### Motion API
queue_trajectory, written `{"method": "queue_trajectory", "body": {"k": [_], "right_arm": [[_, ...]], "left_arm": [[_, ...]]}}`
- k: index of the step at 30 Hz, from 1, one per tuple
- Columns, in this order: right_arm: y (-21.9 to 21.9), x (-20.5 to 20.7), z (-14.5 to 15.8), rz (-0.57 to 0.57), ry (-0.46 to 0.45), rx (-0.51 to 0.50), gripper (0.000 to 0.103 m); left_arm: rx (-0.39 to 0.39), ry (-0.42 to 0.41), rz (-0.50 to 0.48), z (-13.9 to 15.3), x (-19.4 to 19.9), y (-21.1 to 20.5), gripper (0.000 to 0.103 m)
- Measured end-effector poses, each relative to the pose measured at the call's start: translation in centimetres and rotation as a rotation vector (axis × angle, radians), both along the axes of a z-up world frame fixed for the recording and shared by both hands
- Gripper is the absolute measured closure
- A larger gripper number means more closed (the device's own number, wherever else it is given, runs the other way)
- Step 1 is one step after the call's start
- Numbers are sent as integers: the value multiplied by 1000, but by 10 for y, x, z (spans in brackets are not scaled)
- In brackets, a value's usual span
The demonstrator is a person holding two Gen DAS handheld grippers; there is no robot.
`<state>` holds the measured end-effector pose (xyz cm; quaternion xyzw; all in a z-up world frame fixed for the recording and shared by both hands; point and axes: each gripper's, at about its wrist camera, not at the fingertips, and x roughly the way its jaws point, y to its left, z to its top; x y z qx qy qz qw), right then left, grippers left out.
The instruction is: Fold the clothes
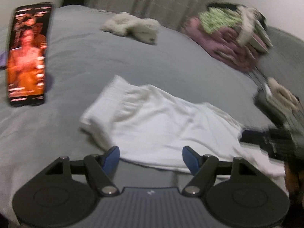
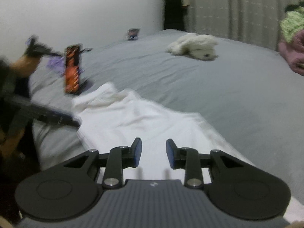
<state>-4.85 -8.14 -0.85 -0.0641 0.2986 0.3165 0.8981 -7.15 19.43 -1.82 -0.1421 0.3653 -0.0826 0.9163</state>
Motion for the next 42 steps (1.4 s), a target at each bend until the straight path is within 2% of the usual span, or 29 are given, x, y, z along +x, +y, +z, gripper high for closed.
{"method": "queue_trajectory", "body": {"k": [3, 5, 7, 13, 15, 17, 21, 25, 28, 32, 33, 34, 36, 37, 38, 42], "right_arm": [[10, -17, -7, 51, -10, -23, 71], [15, -27, -13, 87, -25, -51, 76], [20, -30, -20, 118, -38, -89, 77], [27, -28, -33, 152, -77, -160, 79], [29, -29, -35, 162, -93, -175, 83], [31, -30, -36, 165, -110, -191, 100], [27, -31, -26, 174, -104, -155, 101], [23, -34, -17, 194, -67, -92, 101], [24, -34, -17, 208, -33, -71, 101], [35, -33, -35, 209, 8, -115, 97], [35, -33, -35, 208, 11, -107, 93], [33, -33, -32, 210, 22, -87, 85], [28, -35, -25, 213, 31, -40, 77], [25, -36, -21, 211, 29, -22, 71], [22, -37, -18, 204, 22, -14, 69], [11, -36, -13, 154, -10, -20, 68]], "left_arm": [[0, -10, 85, 1, 1, 11, 46], [5, -18, 129, 1, 3, 15, 48], [8, -25, 164, 1, 5, 18, 55], [33, -44, 218, -1, 10, 17, 72], [53, -55, 224, -1, 11, 15, 85], [71, -65, 230, -1, 12, 14, 90], [99, -104, 244, 4, 7, 15, 96], [130, -133, 268, 11, 4, 19, 96], [165, -81, 268, 5, 10, 19, 96], [177, -30, 268, -7, 16, 19, 90], [181, -37, 272, -6, 15, 19, 87], [187, -47, 275, -3, 14, 19, 85], [209, -81, 292, 3, 10, 17, 66], [222, -102, 303, 6, 8, 15, 61], [237, -127, 313, 9, 6, 13, 55], [281, -218, 293, 23, -3, -5, 50]]}}
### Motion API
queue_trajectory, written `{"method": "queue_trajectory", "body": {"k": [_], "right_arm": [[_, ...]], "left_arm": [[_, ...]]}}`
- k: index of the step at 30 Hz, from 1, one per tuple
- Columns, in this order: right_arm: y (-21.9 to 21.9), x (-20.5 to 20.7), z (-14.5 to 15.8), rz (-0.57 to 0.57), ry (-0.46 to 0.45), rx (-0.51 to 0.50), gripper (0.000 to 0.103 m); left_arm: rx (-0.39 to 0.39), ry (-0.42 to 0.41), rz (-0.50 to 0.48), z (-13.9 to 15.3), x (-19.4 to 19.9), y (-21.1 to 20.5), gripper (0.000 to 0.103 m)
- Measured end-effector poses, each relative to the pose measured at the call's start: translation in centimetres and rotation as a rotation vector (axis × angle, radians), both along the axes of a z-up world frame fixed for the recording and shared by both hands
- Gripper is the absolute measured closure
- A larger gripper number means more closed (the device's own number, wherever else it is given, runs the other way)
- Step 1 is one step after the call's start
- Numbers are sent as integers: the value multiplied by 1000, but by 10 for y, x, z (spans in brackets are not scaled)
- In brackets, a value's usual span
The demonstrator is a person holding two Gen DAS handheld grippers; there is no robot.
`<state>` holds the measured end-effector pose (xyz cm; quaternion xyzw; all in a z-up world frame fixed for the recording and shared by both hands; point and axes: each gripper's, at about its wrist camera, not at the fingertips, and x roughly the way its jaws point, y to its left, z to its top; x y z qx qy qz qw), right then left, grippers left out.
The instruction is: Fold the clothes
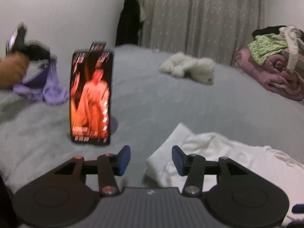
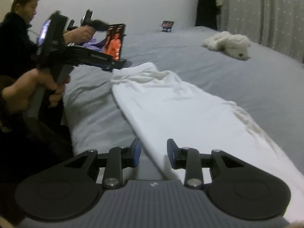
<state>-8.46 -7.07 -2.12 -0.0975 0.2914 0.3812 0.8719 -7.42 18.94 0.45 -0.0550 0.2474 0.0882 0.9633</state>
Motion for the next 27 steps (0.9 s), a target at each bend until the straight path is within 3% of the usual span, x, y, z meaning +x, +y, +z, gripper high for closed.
{"method": "queue_trajectory", "body": {"k": [3, 8, 17, 22, 27], "right_arm": [[-10, 6, -3, -61, -15, -15, 66], [-25, 15, -8, -185, -46, -28, 62], [-65, 34, -16, -381, -38, -39, 62], [-92, 39, -20, -451, -29, -47, 62], [-111, 40, -20, -487, -34, -49, 62]], "left_arm": [[23, -27, -62, 6, -1, -17, 43], [49, -34, -198, 7, 8, -51, 40], [118, 73, -492, -5, 54, -125, 40], [142, 116, -541, -11, 85, -141, 40], [114, 123, -578, -18, 111, -147, 40]]}}
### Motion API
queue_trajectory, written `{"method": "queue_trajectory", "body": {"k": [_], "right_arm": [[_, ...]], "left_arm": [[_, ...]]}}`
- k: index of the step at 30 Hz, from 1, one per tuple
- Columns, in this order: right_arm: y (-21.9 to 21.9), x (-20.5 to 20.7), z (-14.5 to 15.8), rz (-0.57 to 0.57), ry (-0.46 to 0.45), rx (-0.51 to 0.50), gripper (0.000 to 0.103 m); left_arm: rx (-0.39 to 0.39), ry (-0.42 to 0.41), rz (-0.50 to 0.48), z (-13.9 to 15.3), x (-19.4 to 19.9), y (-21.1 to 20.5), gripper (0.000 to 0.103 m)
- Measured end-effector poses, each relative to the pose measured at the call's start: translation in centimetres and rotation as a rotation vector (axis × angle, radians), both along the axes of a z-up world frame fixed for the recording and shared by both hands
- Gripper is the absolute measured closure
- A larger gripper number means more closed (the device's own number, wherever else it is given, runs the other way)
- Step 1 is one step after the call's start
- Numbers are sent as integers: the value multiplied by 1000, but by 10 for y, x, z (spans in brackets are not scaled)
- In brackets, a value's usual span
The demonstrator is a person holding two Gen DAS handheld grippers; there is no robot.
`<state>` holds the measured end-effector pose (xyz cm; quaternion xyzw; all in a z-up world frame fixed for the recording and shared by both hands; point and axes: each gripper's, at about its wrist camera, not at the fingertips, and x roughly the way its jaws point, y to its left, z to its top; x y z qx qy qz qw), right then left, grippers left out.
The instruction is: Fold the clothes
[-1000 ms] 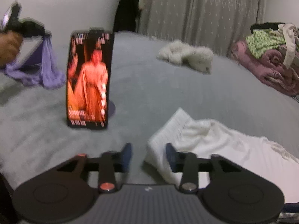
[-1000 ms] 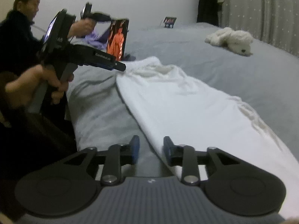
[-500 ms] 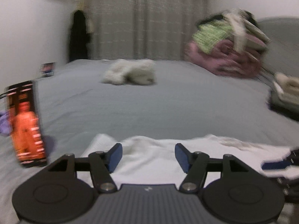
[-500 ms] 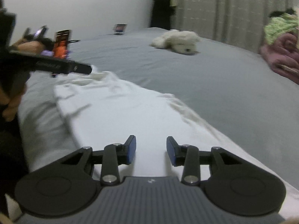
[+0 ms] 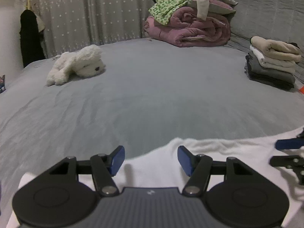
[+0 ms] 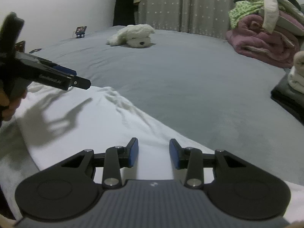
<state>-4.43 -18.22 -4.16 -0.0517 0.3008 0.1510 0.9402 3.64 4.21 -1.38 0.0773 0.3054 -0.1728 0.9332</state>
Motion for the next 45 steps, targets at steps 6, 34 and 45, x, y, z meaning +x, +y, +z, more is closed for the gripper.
{"method": "queue_trajectory", "body": {"k": [6, 34, 45], "right_arm": [[-17, 4, 3, -44, -22, -15, 62], [-65, -9, -3, -88, -23, 3, 58], [-47, -53, -5, 91, -61, 5, 58]], "left_arm": [[-53, 116, -62, -16, 25, -13, 42], [-42, -29, 46, -16, -14, -24, 62], [-65, -73, -84, -15, -72, 2, 62]]}}
